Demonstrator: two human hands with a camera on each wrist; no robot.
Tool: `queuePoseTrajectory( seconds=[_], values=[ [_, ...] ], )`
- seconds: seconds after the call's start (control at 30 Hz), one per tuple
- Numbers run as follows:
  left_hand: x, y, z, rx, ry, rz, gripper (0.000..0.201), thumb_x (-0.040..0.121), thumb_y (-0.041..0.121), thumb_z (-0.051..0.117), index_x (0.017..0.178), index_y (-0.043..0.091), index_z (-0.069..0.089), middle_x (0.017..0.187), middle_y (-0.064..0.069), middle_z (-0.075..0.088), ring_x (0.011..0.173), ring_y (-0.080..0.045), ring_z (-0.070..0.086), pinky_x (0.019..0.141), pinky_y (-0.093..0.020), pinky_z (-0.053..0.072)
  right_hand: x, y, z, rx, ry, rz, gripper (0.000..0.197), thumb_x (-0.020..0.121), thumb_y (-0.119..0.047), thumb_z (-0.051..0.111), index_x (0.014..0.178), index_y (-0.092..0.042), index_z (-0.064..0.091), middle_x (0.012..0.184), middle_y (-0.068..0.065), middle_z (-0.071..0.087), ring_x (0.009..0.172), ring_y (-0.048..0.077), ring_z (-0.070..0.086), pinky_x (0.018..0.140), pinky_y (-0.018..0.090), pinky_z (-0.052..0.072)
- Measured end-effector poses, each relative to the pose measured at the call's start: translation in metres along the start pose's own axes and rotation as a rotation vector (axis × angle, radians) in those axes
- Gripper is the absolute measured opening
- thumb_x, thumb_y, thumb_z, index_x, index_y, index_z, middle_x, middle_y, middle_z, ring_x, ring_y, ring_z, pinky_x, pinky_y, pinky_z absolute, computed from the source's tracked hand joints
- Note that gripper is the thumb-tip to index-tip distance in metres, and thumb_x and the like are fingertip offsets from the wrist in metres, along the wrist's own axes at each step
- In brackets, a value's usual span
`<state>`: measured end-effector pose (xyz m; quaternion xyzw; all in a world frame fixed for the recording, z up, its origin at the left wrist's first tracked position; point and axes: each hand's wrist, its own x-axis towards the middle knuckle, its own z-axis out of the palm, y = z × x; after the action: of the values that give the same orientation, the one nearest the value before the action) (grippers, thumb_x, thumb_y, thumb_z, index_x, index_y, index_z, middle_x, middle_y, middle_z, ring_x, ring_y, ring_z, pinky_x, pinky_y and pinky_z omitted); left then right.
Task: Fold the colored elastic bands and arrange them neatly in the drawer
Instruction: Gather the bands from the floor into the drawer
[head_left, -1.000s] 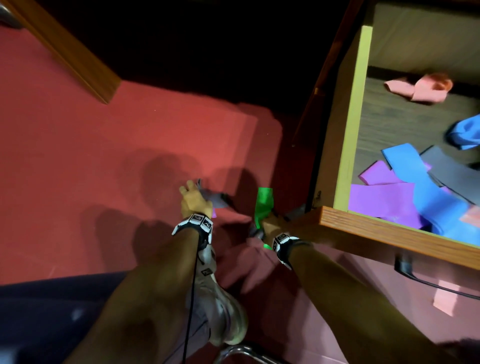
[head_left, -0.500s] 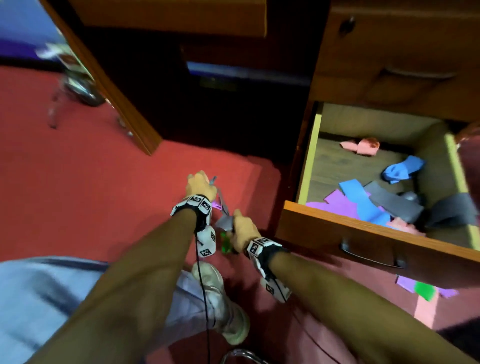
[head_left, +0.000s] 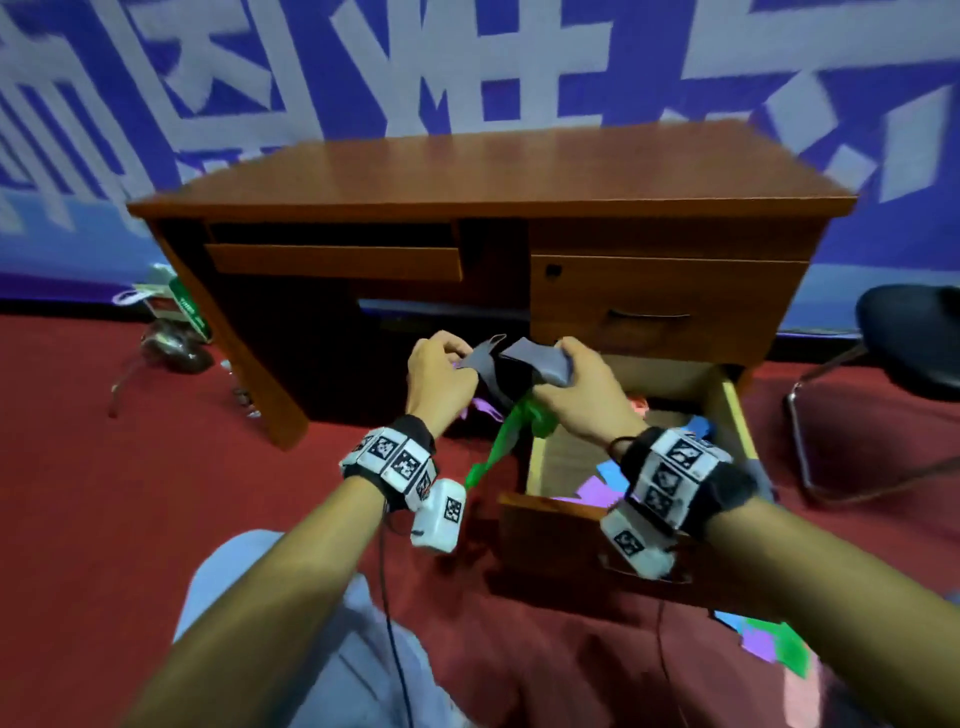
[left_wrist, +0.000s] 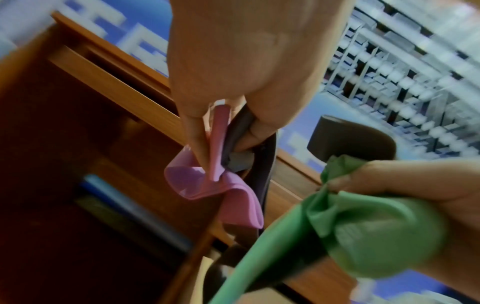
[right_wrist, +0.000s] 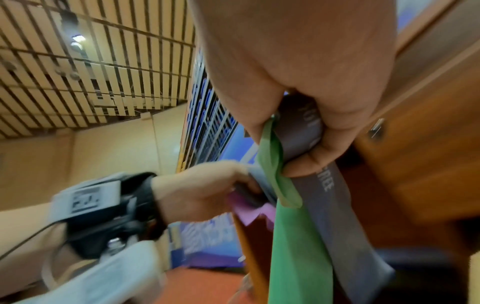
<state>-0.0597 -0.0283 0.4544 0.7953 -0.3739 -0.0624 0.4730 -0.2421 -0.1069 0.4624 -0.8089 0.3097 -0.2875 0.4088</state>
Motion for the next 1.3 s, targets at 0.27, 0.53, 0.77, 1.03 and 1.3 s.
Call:
queuePoseTrajectory(
  seconds=[0.27,0.53,0.77,1.03,1.3],
  values=[
    [-0.018,0.052,0.122,0.068,-0.337,0.213,0.019,0.080,0.004,0.067,0.079,0.023,0.068,0.087,0.000,0.060,0.081,-0.014,0.055,0.056,-0.013,0.034,-0.023,0.118,-0.094,-0.166,0.047,0.223,0.027,0.079,-0.019,0.072,0.086,-0.010,0.047,0.074,0.003,0.054,0.067,0.018,0.052,0.062,0.034,0.041],
    [-0.021,0.048,0.177,0.234,-0.578,0.242,0.018,0.078,0.004,0.071,0.089,0.019,0.071,0.097,-0.005,0.067,0.102,-0.021,0.059,0.078,-0.024,0.041,-0.031,0.157,-0.139,-0.233,-0.086,0.391,0.048,0.075,-0.036,0.086,0.105,-0.011,0.058,0.095,0.001,0.069,0.089,0.020,0.067,0.078,0.035,0.054],
    [-0.022,0.047,0.194,0.392,-0.685,0.185,0.046,0.079,0.016,0.079,0.123,0.017,0.064,0.125,-0.011,0.051,0.108,-0.025,0.056,0.078,-0.021,0.036,-0.024,0.159,-0.128,-0.275,-0.197,0.391,0.070,0.079,-0.041,0.083,0.140,-0.024,0.052,0.125,-0.005,0.061,0.115,0.015,0.061,0.101,0.031,0.049],
    [-0.051,0.082,0.200,0.129,-0.597,0.319,0.039,0.087,0.012,0.063,0.125,0.019,0.062,0.111,0.001,0.052,0.100,-0.019,0.059,0.082,-0.030,0.047,-0.054,0.155,-0.185,-0.259,0.048,0.358,0.049,0.088,-0.039,0.071,0.134,-0.025,0.058,0.131,-0.001,0.063,0.105,0.019,0.068,0.098,0.039,0.053],
    [-0.164,0.139,0.215,-0.097,-0.834,0.611,0.029,0.086,0.017,0.063,0.114,0.023,0.062,0.096,0.008,0.064,0.083,-0.011,0.063,0.080,-0.025,0.051,-0.165,0.203,-0.256,-0.528,0.121,0.581,0.072,0.081,-0.036,0.080,0.142,-0.014,0.048,0.133,0.015,0.057,0.120,0.033,0.056,0.102,0.034,0.043]
  ],
)
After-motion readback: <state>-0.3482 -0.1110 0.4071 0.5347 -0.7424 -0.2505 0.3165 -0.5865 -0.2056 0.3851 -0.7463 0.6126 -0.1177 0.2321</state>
